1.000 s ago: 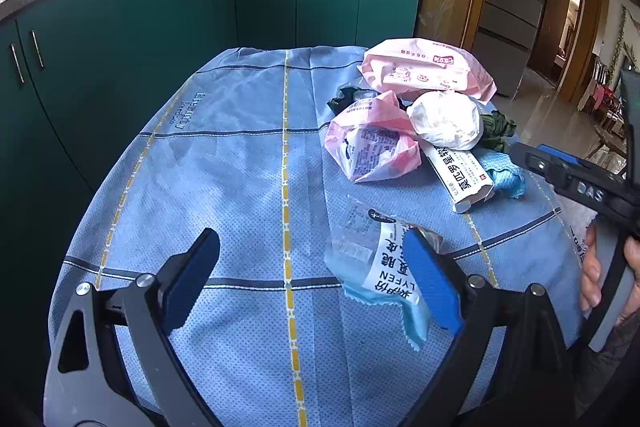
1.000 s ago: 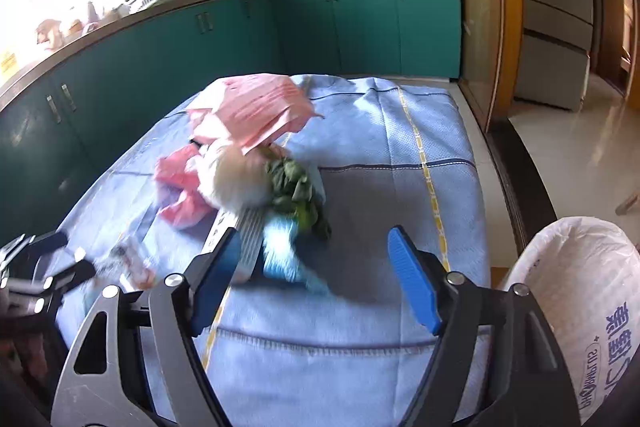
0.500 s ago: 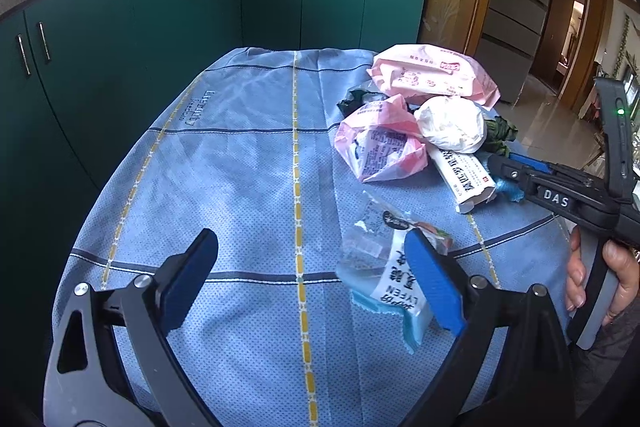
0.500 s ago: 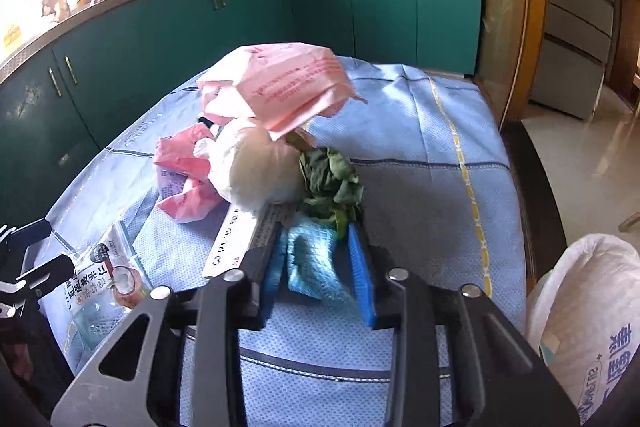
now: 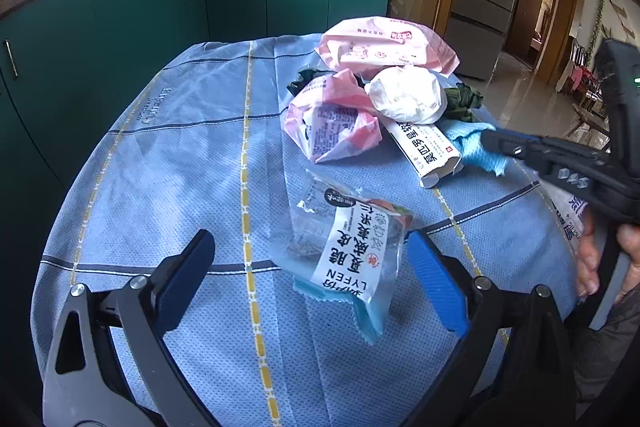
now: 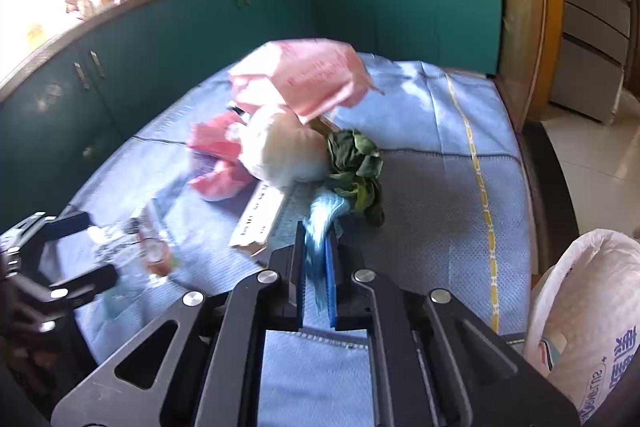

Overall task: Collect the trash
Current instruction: 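Grasp the clear LYFEN packet with the left tool while the right tool lifts the greens, then lift the clear packet with the left tool while the right tool carries the greens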

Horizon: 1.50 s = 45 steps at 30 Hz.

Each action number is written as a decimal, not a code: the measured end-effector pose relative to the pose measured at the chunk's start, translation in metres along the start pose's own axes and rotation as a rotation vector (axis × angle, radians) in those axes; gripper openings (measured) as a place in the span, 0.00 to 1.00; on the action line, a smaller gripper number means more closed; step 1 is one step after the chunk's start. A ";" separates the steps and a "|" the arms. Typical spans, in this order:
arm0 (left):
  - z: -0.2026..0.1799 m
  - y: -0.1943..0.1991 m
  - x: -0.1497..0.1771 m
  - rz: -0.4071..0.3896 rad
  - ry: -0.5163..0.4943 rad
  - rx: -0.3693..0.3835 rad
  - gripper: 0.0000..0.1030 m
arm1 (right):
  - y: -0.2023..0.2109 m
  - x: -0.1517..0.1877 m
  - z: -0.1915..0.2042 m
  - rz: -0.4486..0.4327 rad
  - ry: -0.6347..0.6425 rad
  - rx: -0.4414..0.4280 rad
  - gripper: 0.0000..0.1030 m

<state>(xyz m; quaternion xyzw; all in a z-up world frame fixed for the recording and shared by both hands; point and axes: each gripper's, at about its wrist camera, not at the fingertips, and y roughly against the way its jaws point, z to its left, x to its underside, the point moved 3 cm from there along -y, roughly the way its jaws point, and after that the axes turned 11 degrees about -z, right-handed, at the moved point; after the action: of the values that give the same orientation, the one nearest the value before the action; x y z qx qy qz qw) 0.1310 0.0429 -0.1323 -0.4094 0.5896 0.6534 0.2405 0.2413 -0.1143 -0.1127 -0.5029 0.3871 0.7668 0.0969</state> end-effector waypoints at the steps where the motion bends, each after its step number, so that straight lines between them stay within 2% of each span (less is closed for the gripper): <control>1: -0.001 -0.001 0.000 0.002 -0.002 0.000 0.94 | 0.007 -0.002 0.000 -0.019 -0.007 -0.026 0.06; 3: -0.001 -0.003 0.001 0.006 -0.001 -0.001 0.94 | 0.024 -0.006 -0.007 -0.073 -0.044 -0.073 0.05; 5: -0.002 -0.005 0.002 0.013 -0.001 0.000 0.94 | 0.027 -0.008 -0.017 -0.091 -0.077 -0.021 0.05; 7: -0.005 -0.008 0.004 0.021 -0.006 0.001 0.94 | 0.019 -0.007 -0.025 -0.075 -0.101 0.062 0.16; 9: -0.008 -0.011 0.007 0.029 -0.013 0.002 0.94 | 0.009 -0.007 -0.028 -0.062 -0.105 0.106 0.38; 11: -0.010 -0.014 0.008 0.035 -0.023 -0.003 0.94 | -0.008 -0.012 -0.029 -0.049 -0.090 0.140 0.46; 12: -0.012 -0.016 0.009 0.039 -0.029 -0.002 0.94 | -0.020 -0.017 -0.025 -0.039 -0.066 0.156 0.52; 14: -0.012 -0.019 0.009 0.046 -0.036 -0.004 0.93 | -0.038 -0.022 -0.022 -0.031 -0.025 0.170 0.57; 17: -0.010 -0.019 0.008 0.046 -0.039 -0.012 0.91 | -0.062 -0.022 -0.022 0.010 0.008 0.201 0.57; 19: -0.009 -0.020 0.007 0.046 -0.039 -0.014 0.88 | -0.069 -0.021 -0.020 0.020 0.012 0.184 0.41; 20: -0.008 -0.020 0.006 0.044 -0.037 -0.015 0.86 | -0.071 -0.021 -0.018 0.027 0.023 0.177 0.24; 22: -0.005 -0.019 0.007 0.040 -0.030 -0.008 0.79 | -0.067 -0.020 -0.012 0.014 0.059 0.185 0.17; 23: -0.004 -0.019 0.007 0.043 -0.024 -0.003 0.70 | -0.064 -0.020 -0.011 0.011 0.067 0.183 0.15; 24: -0.004 -0.021 0.008 0.051 -0.019 0.003 0.62 | -0.060 -0.020 -0.010 0.006 0.068 0.176 0.15; 26: -0.003 -0.021 0.009 0.055 -0.011 0.013 0.58 | -0.049 -0.015 -0.008 -0.005 0.067 0.169 0.15; 27: -0.002 -0.021 0.009 0.054 -0.009 0.016 0.52 | -0.044 -0.014 -0.008 -0.012 0.066 0.167 0.15; 30: -0.002 -0.019 0.008 0.050 -0.002 0.020 0.48 | -0.019 -0.008 -0.010 -0.039 0.054 0.139 0.15; 39: 0.011 0.007 -0.005 -0.026 0.035 0.001 0.44 | 0.033 -0.010 -0.006 -0.140 0.081 -0.010 0.15; 43: 0.017 0.012 -0.013 -0.054 0.039 -0.016 0.44 | 0.035 -0.007 0.008 -0.122 0.126 -0.075 0.15; 45: 0.018 0.013 -0.014 -0.057 0.037 -0.024 0.44 | 0.029 -0.004 0.015 -0.094 0.159 -0.075 0.15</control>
<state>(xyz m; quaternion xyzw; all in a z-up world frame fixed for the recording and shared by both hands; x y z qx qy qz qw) 0.1233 0.0597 -0.1141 -0.4407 0.5742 0.6457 0.2431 0.2170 -0.1231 -0.0919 -0.5830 0.3407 0.7329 0.0828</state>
